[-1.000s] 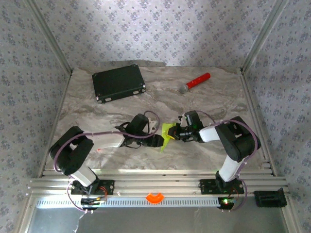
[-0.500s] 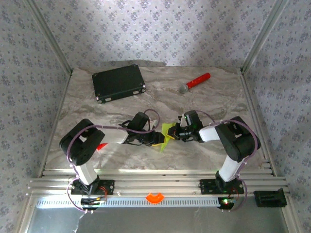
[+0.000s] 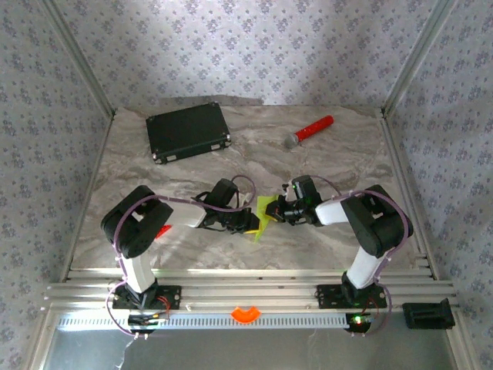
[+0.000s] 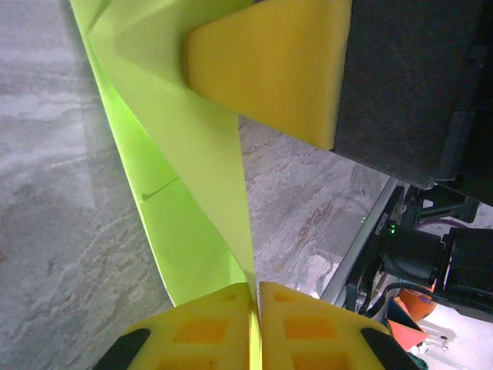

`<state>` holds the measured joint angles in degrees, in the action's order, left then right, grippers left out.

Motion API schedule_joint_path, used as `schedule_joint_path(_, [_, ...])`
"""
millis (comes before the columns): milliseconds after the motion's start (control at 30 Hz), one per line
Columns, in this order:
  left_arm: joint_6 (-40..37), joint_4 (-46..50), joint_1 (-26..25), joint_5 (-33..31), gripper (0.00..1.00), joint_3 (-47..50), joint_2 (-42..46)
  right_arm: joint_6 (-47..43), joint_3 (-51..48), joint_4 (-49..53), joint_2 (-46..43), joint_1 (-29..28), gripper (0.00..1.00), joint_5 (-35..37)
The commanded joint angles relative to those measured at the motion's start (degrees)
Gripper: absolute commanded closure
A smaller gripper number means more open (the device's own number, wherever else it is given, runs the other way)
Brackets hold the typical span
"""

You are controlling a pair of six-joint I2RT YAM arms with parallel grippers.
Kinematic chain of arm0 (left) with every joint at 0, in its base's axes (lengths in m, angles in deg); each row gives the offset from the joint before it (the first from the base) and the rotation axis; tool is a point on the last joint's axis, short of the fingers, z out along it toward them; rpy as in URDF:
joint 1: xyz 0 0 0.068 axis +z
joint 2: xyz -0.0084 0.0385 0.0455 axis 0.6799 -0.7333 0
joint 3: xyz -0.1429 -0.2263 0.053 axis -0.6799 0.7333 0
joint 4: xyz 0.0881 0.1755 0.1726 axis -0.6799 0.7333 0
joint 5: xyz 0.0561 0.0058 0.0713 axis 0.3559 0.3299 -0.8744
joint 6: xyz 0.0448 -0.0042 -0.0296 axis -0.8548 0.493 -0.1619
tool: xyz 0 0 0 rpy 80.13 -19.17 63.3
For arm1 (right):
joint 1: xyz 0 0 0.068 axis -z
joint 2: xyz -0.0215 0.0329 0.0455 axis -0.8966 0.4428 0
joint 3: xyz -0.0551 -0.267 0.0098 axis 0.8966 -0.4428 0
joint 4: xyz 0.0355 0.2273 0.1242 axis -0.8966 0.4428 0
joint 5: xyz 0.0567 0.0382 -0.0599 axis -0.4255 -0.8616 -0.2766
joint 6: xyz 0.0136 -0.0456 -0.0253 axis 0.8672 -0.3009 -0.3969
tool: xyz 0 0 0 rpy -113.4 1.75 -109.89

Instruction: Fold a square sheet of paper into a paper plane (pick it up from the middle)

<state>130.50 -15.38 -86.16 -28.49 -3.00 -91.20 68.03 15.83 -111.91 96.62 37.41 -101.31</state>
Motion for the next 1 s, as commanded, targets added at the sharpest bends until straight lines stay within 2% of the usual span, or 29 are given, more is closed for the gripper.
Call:
schedule_joint_path(0, [-1.64, 0.49, -0.03, 2.47, 0.93, 0.72, -0.83, -1.57, -1.0, 7.87, 2.23, -0.55, 1.0, 5.76])
schedule_joint_path(67, [-1.92, 0.44, 0.0, 3.11, 0.97, 1.51, -1.09, -1.49, -0.98, 7.92, 2.4, -0.59, 1.0, 5.91])
schedule_joint_path(167, [-2.01, 0.2, -0.04, 3.72, 0.98, 2.92, -1.16, -1.53, -1.0, 8.42, 2.58, -0.6, 1.0, 6.71])
schedule_joint_path(267, [-2.45, 1.21, -0.17, 4.49, 0.91, 3.54, -1.75, -1.51, -1.07, 8.77, 2.67, -0.76, 1.0, 7.41])
schedule_joint_path(500, [-3.97, 5.02, -1.17, 4.23, 0.85, 3.22, -2.4, -1.33, -0.84, 9.2, 2.84, -1.04, 1.0, 7.93])
schedule_joint_path(633, [-5.34, 6.85, -1.51, 3.58, 0.99, 3.29, -2.42, -1.34, -0.76, 9.47, 2.93, -1.07, 1.0, 8.21])
schedule_joint_path(733, [-5.53, 7.07, -1.69, 3.86, 1.0, 3.3, -2.12, -1.34, -0.49, 9.65, 3.02, -1.16, 1.0, 8.19])
schedule_joint_path(867, [-5.43, 7.8, -1.7, 2.03, 0.89, 4.02, 0.43, -1.32, -0.41, 9.8, 3.02, -1.16, 1.0, 8.37])
schedule_joint_path(933, [-4.99, 8.38, -1.61, -1.14, 0.76, 5.05, 3.98, -1.22, -0.26, 9.81, 3.02, -1.09, 1.0, 8.36])
schedule_joint_path(967, [-4.81, 8.89, -1.51, -2.61, 0.73, 5.36, 5.78, -1.23, -0.3, 9.74, 3.02, -1.19, 1.0, 8.44])
